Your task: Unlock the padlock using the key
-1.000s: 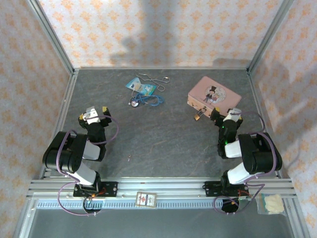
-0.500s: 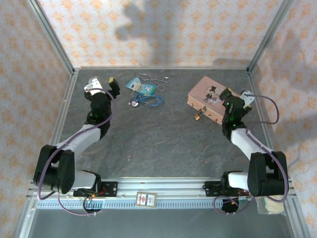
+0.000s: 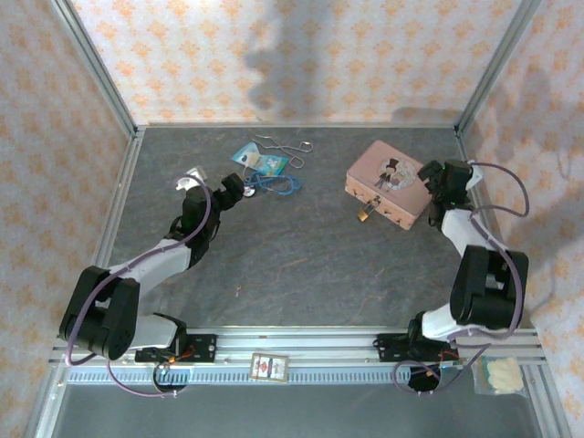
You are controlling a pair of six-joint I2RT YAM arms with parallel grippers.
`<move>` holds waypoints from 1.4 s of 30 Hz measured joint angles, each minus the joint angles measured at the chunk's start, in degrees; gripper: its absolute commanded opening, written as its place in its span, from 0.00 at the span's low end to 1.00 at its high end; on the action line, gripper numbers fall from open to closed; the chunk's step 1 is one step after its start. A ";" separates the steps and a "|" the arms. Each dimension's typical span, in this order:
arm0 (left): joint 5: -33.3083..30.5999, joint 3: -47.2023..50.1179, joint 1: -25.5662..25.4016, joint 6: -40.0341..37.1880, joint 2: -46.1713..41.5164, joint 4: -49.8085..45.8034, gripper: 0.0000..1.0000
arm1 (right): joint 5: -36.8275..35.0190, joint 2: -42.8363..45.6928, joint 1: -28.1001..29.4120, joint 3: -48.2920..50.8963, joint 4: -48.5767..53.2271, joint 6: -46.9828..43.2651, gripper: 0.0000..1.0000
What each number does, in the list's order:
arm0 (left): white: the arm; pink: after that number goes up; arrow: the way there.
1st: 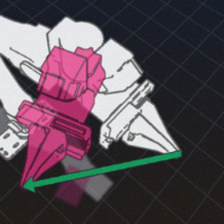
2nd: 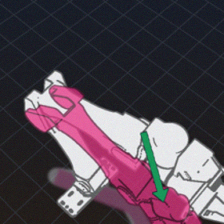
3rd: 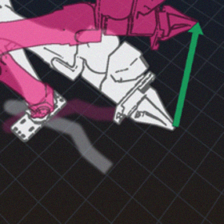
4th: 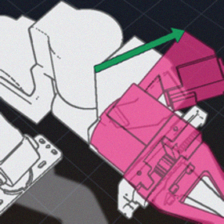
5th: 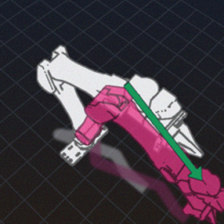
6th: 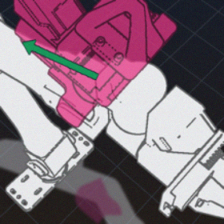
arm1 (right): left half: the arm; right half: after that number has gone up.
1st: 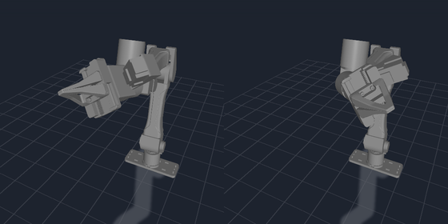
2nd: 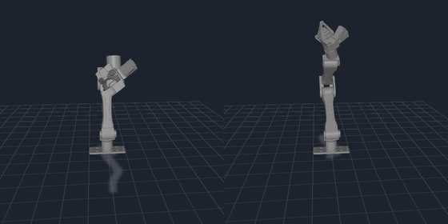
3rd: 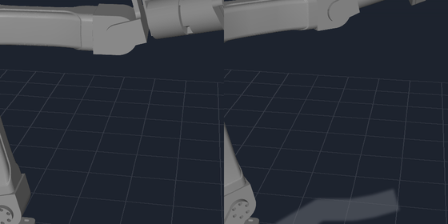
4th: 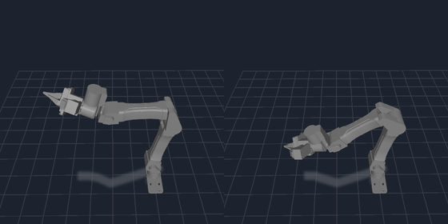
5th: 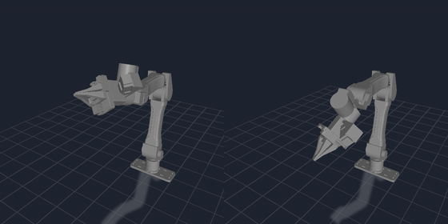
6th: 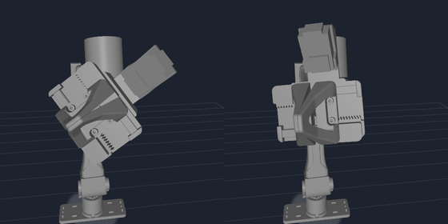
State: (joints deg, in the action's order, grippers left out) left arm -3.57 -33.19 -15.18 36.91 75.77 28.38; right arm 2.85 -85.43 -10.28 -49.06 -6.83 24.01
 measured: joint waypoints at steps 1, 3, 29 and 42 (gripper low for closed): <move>0.04 0.33 0.00 0.26 0.00 -0.11 0.99 | 1.73 -1.51 0.00 -0.31 0.31 -0.52 0.97; 0.15 0.96 0.00 0.68 0.00 -0.11 0.99 | 4.61 -3.87 0.04 -0.66 0.96 -1.53 0.95; 4.72 2.97 0.00 1.68 -0.26 2.29 0.99 | 11.78 -10.54 15.67 -7.54 7.28 -16.74 0.69; 5.42 2.97 -8.24 3.50 -12.17 -26.64 0.88 | 1.57 2.32 25.24 -9.64 12.92 -16.85 1.00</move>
State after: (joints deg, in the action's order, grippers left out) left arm 1.85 -30.22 -23.42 40.40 63.59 1.74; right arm 4.43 -83.11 14.96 -58.70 6.09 7.16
